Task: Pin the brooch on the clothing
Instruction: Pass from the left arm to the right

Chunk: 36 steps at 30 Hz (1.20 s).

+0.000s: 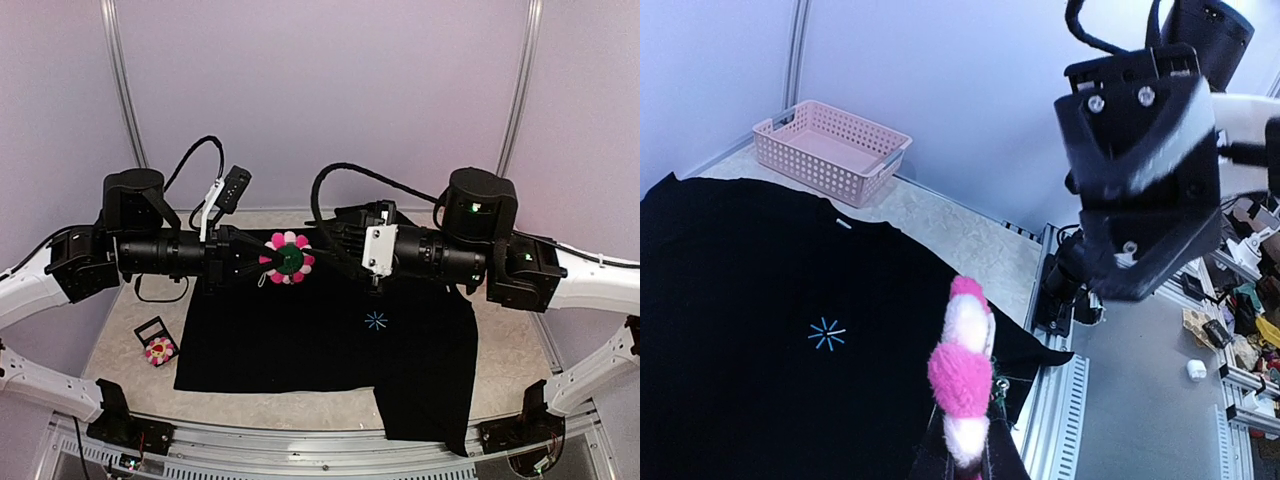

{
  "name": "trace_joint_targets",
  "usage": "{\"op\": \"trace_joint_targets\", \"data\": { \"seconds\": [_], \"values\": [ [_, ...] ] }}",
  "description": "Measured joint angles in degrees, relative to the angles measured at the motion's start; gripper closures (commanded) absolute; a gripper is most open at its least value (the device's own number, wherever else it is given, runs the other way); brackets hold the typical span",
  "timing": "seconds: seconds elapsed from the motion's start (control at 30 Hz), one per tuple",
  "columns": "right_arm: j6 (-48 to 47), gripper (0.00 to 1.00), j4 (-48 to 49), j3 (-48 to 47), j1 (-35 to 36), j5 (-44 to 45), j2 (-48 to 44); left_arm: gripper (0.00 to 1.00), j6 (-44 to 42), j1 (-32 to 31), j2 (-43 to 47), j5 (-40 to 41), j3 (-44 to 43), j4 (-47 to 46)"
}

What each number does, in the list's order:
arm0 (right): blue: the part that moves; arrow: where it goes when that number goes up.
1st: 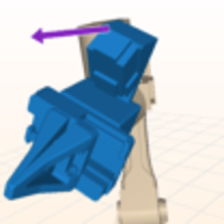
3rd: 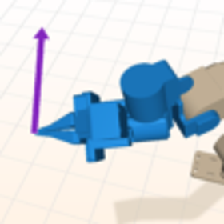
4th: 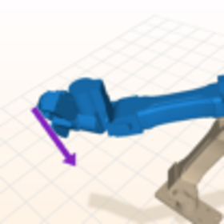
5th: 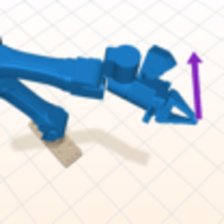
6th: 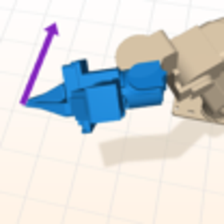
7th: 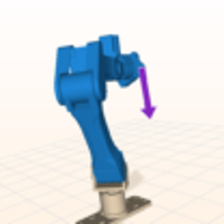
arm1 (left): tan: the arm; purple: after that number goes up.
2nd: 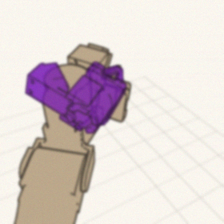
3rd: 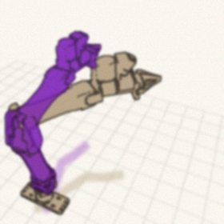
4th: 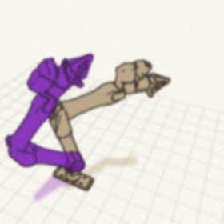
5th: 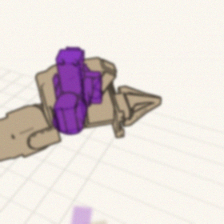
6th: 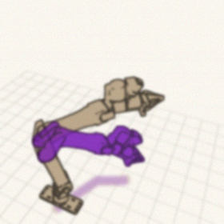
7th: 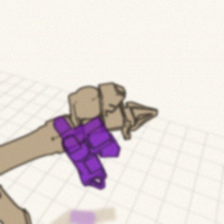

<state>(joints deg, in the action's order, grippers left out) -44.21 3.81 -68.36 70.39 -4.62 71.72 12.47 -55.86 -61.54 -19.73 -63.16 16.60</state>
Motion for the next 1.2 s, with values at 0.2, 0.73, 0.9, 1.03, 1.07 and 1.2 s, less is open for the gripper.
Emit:
{"op": "trace_joint_targets", "data": {
  "seconds": [0.2, 0.73, 0.9, 1.03, 1.07, 1.2],
  "values": [
    [-7.3, 0.76, -1.6, -1.0, 0.0, -1.9, 4.0, 1.0, 0.3, 2.3, 0.0, -1.6, -0.1, 0.0],
    [-7.3, 0.77, -5.1, -6.3, 0.0, -1.9, 8.8, 1.0, 0.2, 3.1, -0.2, -3.9, -0.1, 0.0],
    [-7.0, 0.8, -7.3, -6.8, 0.0, -1.9, 8.8, 1.0, 0.2, 3.2, -0.2, -3.9, 0.1, 0.1],
    [-6.4, 0.81, -8.1, -6.8, 0.0, -1.4, 8.8, 1.0, 0.1, 3.2, -0.1, -4.1, 0.2, 0.2],
    [-6.3, 0.82, -8.4, -6.9, 0.0, -1.3, 8.8, 1.0, 0.1, 3.2, 0.0, -4.1, 0.2, 0.1],
    [-5.9, 0.82, -10.1, -7.9, 0.0, -0.4, 9.2, 1.0, 0.1, 3.2, 0.2, -4.3, 0.3, 0.1]
  ]
}}
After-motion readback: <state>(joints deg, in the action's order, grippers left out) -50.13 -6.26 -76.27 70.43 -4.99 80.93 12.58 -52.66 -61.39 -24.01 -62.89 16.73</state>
